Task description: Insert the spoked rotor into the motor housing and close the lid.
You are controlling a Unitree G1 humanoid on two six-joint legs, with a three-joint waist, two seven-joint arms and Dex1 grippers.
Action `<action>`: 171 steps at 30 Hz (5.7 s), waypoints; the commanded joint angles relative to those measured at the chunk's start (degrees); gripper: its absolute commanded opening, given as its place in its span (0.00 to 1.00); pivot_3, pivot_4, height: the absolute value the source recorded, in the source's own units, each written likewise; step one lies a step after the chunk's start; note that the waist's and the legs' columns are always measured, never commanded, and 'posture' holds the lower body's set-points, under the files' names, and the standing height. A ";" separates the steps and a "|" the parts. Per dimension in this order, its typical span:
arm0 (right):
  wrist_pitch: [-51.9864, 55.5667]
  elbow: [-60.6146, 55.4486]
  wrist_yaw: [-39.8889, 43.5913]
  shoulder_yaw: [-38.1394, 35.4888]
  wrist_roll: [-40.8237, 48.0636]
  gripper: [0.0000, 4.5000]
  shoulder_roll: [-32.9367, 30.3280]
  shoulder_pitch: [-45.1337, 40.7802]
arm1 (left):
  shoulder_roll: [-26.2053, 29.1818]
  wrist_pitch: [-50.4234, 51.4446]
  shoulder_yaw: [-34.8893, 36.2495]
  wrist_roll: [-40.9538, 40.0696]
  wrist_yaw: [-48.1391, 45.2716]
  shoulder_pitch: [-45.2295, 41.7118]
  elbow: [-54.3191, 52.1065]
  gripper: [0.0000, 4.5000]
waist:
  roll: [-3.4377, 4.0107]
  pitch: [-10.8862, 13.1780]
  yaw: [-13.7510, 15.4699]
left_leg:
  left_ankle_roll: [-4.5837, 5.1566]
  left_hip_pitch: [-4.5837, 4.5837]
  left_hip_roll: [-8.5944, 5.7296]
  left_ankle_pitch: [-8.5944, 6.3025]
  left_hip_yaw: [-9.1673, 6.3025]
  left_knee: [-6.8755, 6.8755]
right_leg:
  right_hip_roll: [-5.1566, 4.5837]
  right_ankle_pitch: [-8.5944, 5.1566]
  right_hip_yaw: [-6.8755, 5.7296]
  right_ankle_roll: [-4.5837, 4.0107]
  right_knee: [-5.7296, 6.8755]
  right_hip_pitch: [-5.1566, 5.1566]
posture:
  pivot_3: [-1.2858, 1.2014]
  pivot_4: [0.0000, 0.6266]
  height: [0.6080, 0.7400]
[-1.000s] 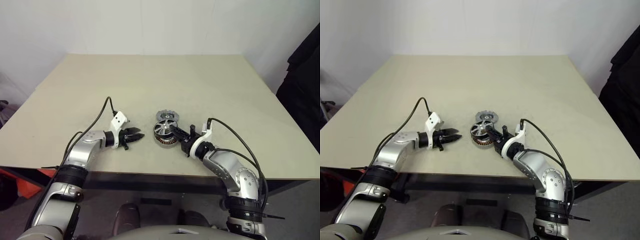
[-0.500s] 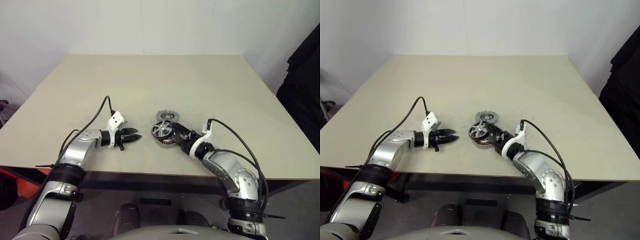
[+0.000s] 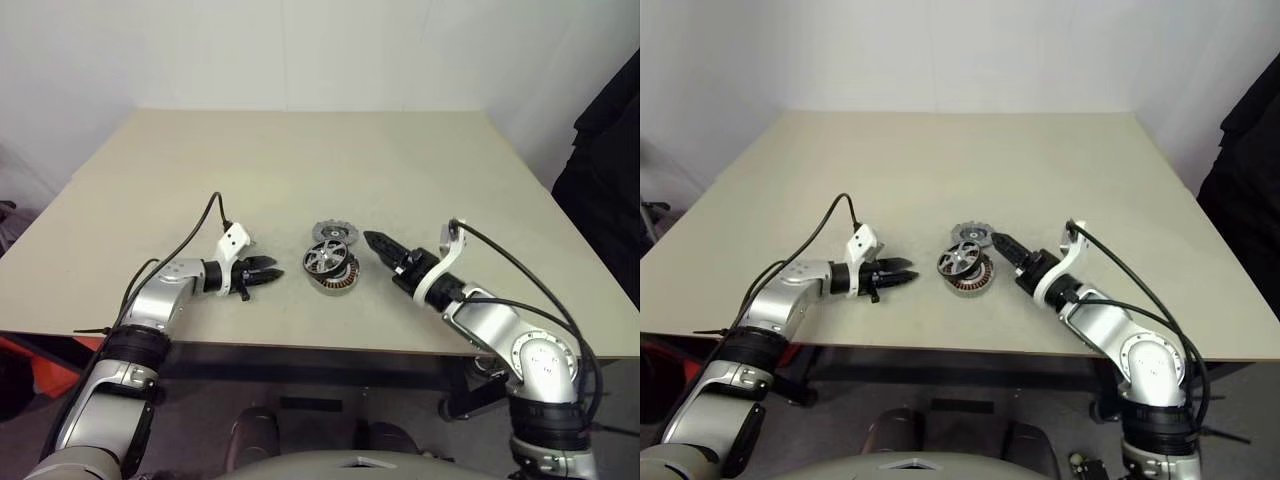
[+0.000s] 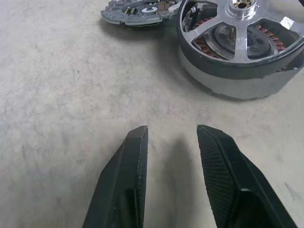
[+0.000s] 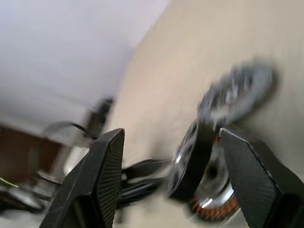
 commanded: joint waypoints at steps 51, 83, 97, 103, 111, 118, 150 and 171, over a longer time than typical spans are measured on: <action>-1.51 1.15 31.77 20.00 -64.65 0.73 -2.59 -6.87 | -1.86 -3.05 0.58 0.75 2.44 -1.55 1.66 0.39 | -0.05 0.05 -0.12 | 0.43 0.41 0.06 -0.25 -0.05 0.38 | -0.02 0.19 0.09 -0.38 0.25 0.42 | 0.52 0.00 1.00; -1.64 1.42 32.54 17.94 -66.36 0.73 -1.05 -7.26 | -1.72 -3.48 0.63 0.93 2.31 -1.84 2.47 0.39 | -0.05 0.05 -0.12 | 0.44 0.41 0.07 -0.26 -0.04 0.35 | -0.02 0.23 0.09 -0.46 0.24 0.41 | 0.52 0.00 1.00; -1.25 1.00 32.94 16.54 -66.26 0.73 -1.56 -7.34 | -1.76 -3.70 0.59 0.99 2.30 -2.04 2.91 0.39 | -0.05 0.06 -0.12 | 0.44 0.41 0.07 -0.26 -0.04 0.34 | -0.02 0.23 0.10 -0.46 0.23 0.41 | 0.52 0.00 1.00; -0.89 0.03 33.70 15.43 -66.03 0.73 -2.85 -6.09 | -1.80 -4.05 0.52 1.08 2.15 -2.29 3.48 0.39 | -0.05 0.05 -0.11 | 0.44 0.41 0.07 -0.26 -0.04 0.34 | -0.02 0.23 0.10 -0.45 0.23 0.41 | 0.52 0.00 1.00; -0.55 -0.43 33.90 15.05 -66.10 0.73 -3.29 -5.57 | -2.02 -4.67 0.38 1.19 2.08 -2.51 4.09 0.39 | -0.05 0.05 -0.12 | 0.44 0.41 0.07 -0.26 -0.04 0.32 | -0.02 0.23 0.10 -0.46 0.22 0.41 | 0.52 0.00 1.00; -0.68 -0.13 33.77 15.07 -66.25 0.73 -3.23 -5.58 | -2.16 -4.95 0.28 1.31 2.04 -2.66 4.38 0.39 | -0.05 0.06 -0.11 | 0.44 0.41 0.07 -0.26 -0.04 0.32 | -0.02 0.21 0.10 -0.42 0.22 0.41 | 0.52 0.00 1.00; -9.38 -9.18 51.38 2.63 -75.91 0.73 -40.55 13.41 | -10.11 -8.47 -6.75 1.08 -10.38 -9.69 7.32 0.39 | -0.04 0.11 0.99 | 0.78 0.50 0.05 -0.45 0.04 0.31 | -0.17 0.05 0.13 -0.12 -0.08 0.58 | 0.52 0.00 1.00; -13.55 2.09 51.56 3.23 -81.64 0.64 -39.16 19.43 | -11.84 -11.54 -7.28 2.44 -9.25 -9.45 9.28 0.39 | -0.03 0.11 1.30 | 1.01 1.28 0.03 -0.60 0.06 0.56 | -0.27 0.00 0.10 -0.05 -0.16 1.50 | 0.52 0.00 1.00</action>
